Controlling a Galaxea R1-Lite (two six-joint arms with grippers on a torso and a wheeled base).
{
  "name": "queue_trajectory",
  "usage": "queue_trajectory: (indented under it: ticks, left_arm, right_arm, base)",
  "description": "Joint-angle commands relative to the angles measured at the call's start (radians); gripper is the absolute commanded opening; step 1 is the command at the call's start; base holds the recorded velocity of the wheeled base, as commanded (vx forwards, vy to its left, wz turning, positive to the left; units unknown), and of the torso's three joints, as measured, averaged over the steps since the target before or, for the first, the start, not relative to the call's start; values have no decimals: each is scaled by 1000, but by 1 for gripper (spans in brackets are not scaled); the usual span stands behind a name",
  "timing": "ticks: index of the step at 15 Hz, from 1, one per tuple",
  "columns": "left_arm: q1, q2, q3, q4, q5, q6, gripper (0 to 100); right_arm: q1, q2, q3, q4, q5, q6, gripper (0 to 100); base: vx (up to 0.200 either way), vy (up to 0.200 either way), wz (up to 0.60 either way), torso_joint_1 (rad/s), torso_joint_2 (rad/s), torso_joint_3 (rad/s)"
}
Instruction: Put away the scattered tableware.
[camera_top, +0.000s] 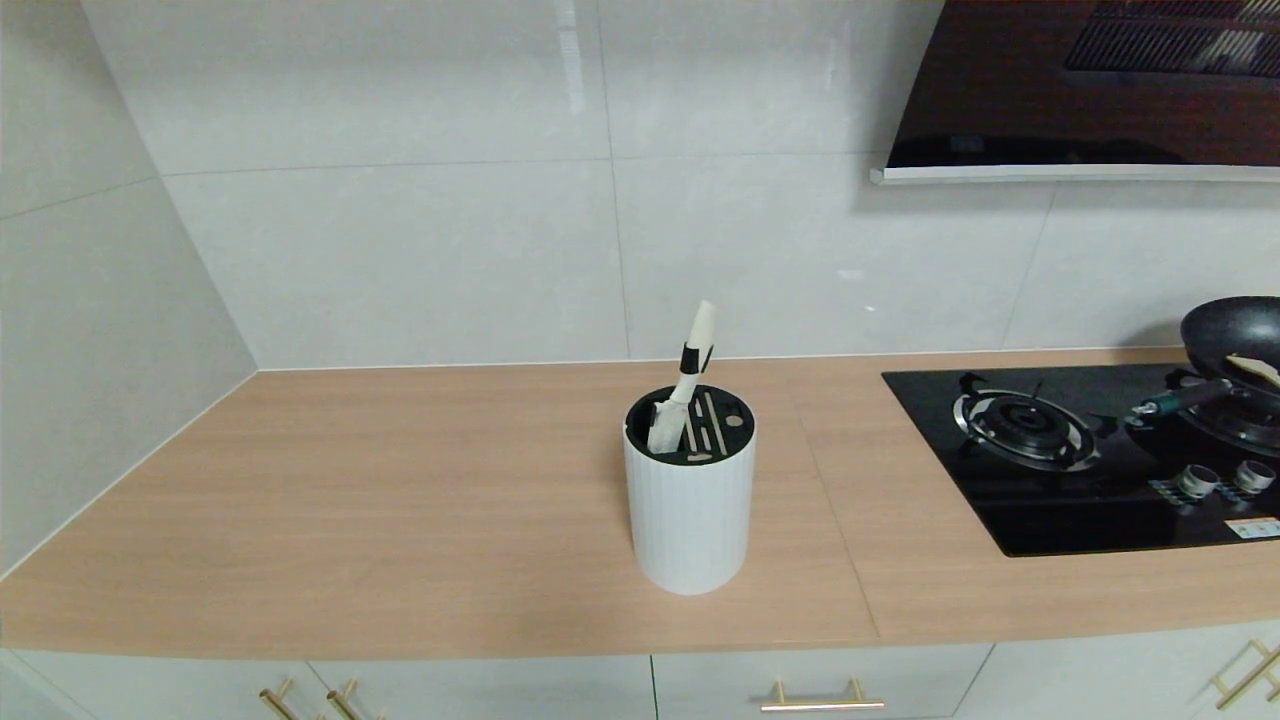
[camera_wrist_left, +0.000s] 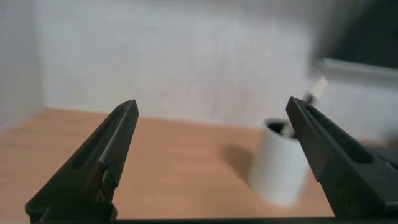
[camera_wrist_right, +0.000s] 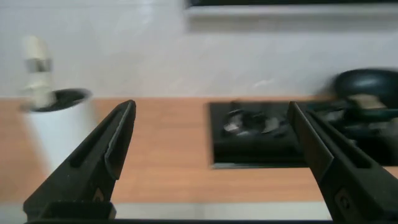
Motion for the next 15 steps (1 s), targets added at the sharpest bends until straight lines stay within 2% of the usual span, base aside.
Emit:
queue_trajectory:
  ticks: [1,2,3,4,5,6,7,8,9,10,12,15]
  left_arm:
    - [69,-79,92,-19,3,67,100]
    - [68,-86,107,-13,17,93,100]
    - [68,-86,107,1,14,96,100]
    - [68,-86,107,43,15,130,100]
    - [68,-86,107,97,15,182,100]
    - [68,-86,107,97,15,182,100]
    - [68,-86,104,344,43,230,100]
    - [68,-86,100,359,40,218,100]
    - [66,-86,95,361,34,185,100]
    - [66,-86,95,359,18,181,100]
    - [65,-86,104,358,-101,155,100]
    - [65,-86,104,356,-106,149,100]
  right_arm:
    - [-92,-121,56,13,61,-9,100]
    - [-91,-123,91,1,45,-20,100]
    - [-92,-123,110,-11,19,-22,100]
    - [-92,-123,174,-44,-14,-29,100]
    - [-91,-127,192,-40,-15,-42,100]
    - [-91,-127,192,-40,-15,-42,100]
    - [-91,-129,192,85,-11,-43,100]
    - [-91,-130,192,118,-11,-45,100]
    - [-89,-135,191,185,-9,-42,100]
    - [-89,-135,191,183,0,-31,100]
    - [-89,-135,189,185,100,4,100]
    - [-89,-135,189,185,109,1,100]
  base:
    - [0,0,0,0,0,0]
    - [0,0,0,0,0,0]
    - [0,0,0,0,0,0]
    - [0,0,0,0,0,0]
    - [0,0,0,0,0,0]
    - [0,0,0,0,0,0]
    - [0,0,0,0,0,0]
    - [0,0,0,0,0,0]
    - [0,0,0,0,0,0]
    - [0,0,0,0,0,0]
    - [0,0,0,0,0,0]
    - [0,0,0,0,0,0]
